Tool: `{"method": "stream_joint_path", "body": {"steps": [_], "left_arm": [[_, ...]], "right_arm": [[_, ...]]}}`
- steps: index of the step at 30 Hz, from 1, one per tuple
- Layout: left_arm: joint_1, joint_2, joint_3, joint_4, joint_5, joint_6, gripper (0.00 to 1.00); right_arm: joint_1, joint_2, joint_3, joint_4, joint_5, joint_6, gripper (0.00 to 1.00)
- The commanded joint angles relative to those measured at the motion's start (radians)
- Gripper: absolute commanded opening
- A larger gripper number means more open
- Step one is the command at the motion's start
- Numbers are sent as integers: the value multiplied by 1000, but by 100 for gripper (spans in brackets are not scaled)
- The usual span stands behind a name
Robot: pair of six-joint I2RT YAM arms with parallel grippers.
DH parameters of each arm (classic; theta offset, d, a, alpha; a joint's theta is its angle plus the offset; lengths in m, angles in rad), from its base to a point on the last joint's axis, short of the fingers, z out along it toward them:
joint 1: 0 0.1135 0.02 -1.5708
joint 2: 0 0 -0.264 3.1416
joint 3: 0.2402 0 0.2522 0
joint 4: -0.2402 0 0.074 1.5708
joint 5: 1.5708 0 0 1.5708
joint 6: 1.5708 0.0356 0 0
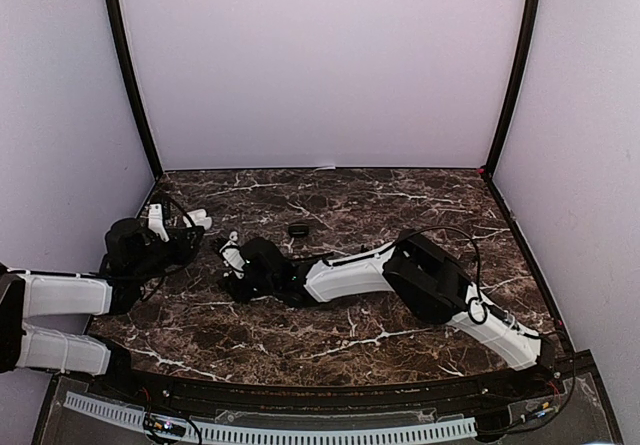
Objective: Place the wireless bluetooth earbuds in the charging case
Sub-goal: Pick up the right earbud from the center of the board.
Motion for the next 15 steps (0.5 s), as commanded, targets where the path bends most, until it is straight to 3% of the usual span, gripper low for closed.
{"method": "stream_joint_path", "body": {"steps": [1,9,15], "left_arm": [[6,-18,-19,-6,-22,15,9],[6,-19,-27,8,-2,21,9],[7,10,-31,48,81,44,9]], "right_arm": [[0,59,49,-93,-11,38,55],[-7,41,57,-150,-35,92,28],[-7,-104,-121,-89,-13,76,26]]}}
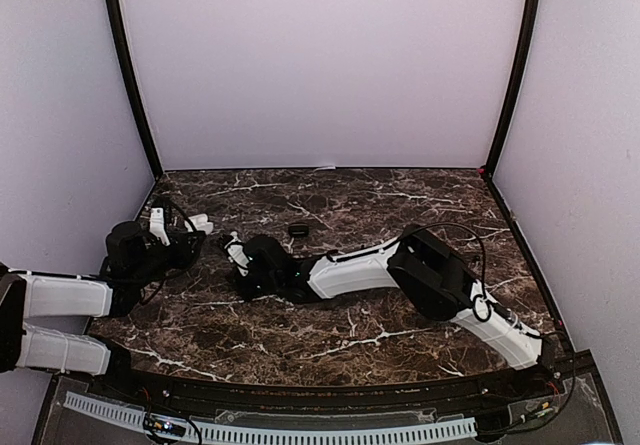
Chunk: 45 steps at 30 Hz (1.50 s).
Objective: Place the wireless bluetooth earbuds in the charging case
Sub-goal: Pick up the right earbud from the center of the board, then place the right earbud at the center of the board.
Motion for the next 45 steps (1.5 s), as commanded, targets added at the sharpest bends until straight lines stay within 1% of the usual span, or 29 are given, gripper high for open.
{"method": "stream_joint_path", "body": {"steps": [1,3,7,11,14,17,21,25,29,32,35,37,40,45], "left_arm": [[5,25,-12,57,96,34,8],[2,59,-10,93,159,30,7],[-16,126,-9,169,241,23,7],[-77,178,1,216,264,49,7],[-141,240,30,222,263,76,7],[-189,306,54,265,305,81,6],[-240,381,61,369,382,92,6],[-281,451,82,396,424,131,6],[-314,517,123,405,473,130,6],[-335,539,156,355,475,160,6],[-365,549,190,282,471,182,6],[-369,548,189,280,471,186,6],[-369,541,186,278,466,193,6],[-369,537,188,266,460,202,6]], "right_arm": [[4,-128,-167,-33,14,1,26],[4,-201,-268,0,31,-3,26],[3,-364,-503,78,59,-2,26],[-1,-527,-758,142,80,30,25],[-6,-635,-920,151,108,67,26],[-15,-732,-1051,161,132,102,26],[-28,-851,-1180,175,138,129,27],[-41,-924,-1244,172,100,135,28],[-65,-965,-1256,150,28,144,33],[-85,-981,-1247,122,-23,155,41],[-113,-986,-1220,78,-43,183,54],[-134,-989,-1204,55,-60,194,57],[-149,-1000,-1201,52,-95,163,58],[-150,-1016,-1221,24,-180,21,53]]}}
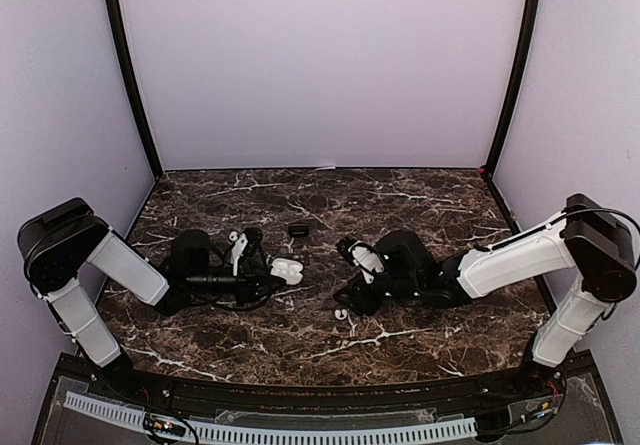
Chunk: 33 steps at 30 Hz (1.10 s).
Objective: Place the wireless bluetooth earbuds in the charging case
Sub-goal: Place the right earbud at the center of the board, then pick up the right earbud from the center of the board.
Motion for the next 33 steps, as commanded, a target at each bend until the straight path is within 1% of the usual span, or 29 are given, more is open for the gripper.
{"method": "stream_joint_path", "body": {"steps": [1,2,5,9,11,13,17,19,21,23,28,33], "left_arm": [[-2,-11,10,-15,8,24,6],[-2,-11,12,-18,9,25,6],[-2,-12,13,-19,15,26,6],[-2,-12,15,-19,20,27,6],[-2,-11,16,-20,22,27,6],[-2,-11,17,-22,22,28,6],[-2,-16,17,-25,21,30,6],[-2,-17,17,-29,17,34,6],[-2,-19,16,-34,14,38,6],[-2,-24,17,-39,8,40,6],[-2,-31,14,-48,3,45,6],[-2,-37,15,-60,-1,50,6]], "right_arm": [[0,-29,0,-42,-89,-120,51],[-1,-61,3,-64,-96,-138,50],[0,-89,-5,-104,-137,-169,46],[6,-139,-48,-92,-185,-204,41],[33,-163,-66,-78,-160,-241,42],[56,-171,-81,-69,-119,-297,45],[74,-155,-77,-114,-162,-500,51],[77,-146,-61,-144,-156,-572,51],[78,-123,-33,-183,-120,-626,50],[83,-88,1,-224,-84,-675,48],[112,31,75,-290,41,-774,33],[118,71,82,-255,74,-801,29]]}}
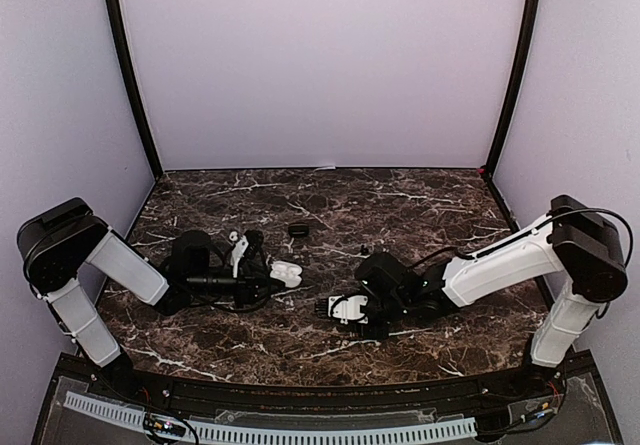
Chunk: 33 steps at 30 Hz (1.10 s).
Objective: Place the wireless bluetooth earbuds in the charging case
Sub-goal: Pick up the right earbud from the center of the board.
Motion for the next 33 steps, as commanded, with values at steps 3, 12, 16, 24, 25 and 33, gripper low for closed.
{"method": "stream_joint_path", "body": {"steps": [3,12,16,24,25,33], "left_arm": [[-2,-35,15,-20,-1,20,6],[-2,-35,19,-34,-3,26,6],[-2,-34,22,-37,-4,26,6],[-2,-38,22,-46,-7,29,6],[-2,-38,22,-46,-6,30,6],[-2,-41,23,-48,-6,26,6]], "right_arm": [[11,23,17,24,63,-69,28],[11,47,23,26,58,-92,27],[11,57,36,20,59,-93,26],[10,74,48,22,86,-99,26],[11,75,48,25,88,-101,26],[11,86,49,50,97,-123,28]]}}
